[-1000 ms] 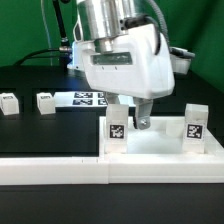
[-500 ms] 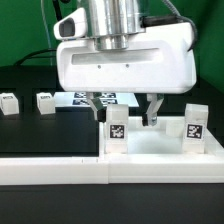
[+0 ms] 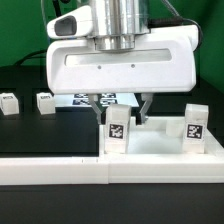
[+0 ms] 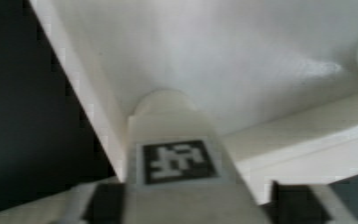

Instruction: Assemble square table

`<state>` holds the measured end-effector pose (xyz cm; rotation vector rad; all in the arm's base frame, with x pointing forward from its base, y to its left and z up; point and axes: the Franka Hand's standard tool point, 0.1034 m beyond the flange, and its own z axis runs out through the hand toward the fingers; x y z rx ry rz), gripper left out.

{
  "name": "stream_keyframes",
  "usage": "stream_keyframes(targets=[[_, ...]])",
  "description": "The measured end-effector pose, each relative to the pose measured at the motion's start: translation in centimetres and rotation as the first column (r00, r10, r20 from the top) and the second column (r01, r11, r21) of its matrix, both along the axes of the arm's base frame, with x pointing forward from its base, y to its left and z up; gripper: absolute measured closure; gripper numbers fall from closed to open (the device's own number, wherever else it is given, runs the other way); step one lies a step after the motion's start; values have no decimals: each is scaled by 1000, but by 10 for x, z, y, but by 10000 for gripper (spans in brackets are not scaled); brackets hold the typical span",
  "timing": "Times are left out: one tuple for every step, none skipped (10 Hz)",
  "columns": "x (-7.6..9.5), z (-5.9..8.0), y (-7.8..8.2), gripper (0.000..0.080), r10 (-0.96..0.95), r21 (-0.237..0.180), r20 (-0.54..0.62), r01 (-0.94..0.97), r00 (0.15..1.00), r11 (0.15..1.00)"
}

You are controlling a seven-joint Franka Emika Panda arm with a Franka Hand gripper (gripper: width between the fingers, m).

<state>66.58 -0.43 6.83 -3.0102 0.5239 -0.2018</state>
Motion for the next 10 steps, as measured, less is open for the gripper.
stream_keyframes(targets=[[0,0,-1,508,-50,7,-4,50,999,999],[0,0,-2,507,-143,19,-10,143,990,989],[0,0,-2,507,-209,28,-15,210,978,977],[0,0,-2,507,-297,39,-26,298,954,954],[0,2,-2,507,-391,47,-45,393,919,918],[0,3,-2,507,-525,61,-78,530,848,846],[-1,3,-1,507,-642,71,-120,652,757,755],[-1,3,1,508,-720,70,-161,735,675,674],[0,2,1,508,-827,94,-214,854,519,512],[-1,0,-1,508,-898,120,-271,938,346,325]])
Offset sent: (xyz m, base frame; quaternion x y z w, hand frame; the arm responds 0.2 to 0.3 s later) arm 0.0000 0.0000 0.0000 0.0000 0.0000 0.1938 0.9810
